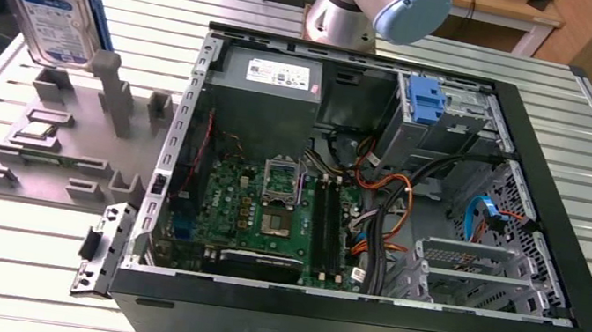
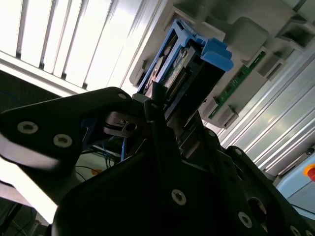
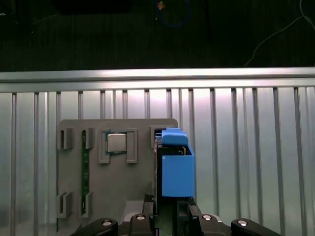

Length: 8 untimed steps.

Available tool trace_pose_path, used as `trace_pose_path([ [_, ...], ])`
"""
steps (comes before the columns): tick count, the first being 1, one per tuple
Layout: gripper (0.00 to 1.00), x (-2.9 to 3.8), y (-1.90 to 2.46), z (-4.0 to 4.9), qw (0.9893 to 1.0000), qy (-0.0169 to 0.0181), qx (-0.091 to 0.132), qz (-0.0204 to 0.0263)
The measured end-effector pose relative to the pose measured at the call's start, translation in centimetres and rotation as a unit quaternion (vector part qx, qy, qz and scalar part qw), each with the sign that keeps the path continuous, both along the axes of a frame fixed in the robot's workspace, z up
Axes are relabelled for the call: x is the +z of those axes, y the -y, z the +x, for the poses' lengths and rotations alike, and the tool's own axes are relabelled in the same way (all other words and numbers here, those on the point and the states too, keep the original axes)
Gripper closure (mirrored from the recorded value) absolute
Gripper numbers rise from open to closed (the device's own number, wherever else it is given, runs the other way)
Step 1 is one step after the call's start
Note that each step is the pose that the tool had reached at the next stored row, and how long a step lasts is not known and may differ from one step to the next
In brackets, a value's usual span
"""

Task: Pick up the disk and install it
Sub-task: 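Pick up the disk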

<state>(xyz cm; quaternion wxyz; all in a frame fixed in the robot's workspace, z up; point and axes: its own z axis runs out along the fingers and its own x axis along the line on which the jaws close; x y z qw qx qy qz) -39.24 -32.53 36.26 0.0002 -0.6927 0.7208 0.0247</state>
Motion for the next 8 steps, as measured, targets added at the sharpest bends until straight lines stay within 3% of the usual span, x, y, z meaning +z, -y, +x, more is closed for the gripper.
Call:
trace_pose_path([
  [8, 0.65, 0.82, 0.00, 0.00, 1.0000, 0.0000, 0.000, 0.0000],
])
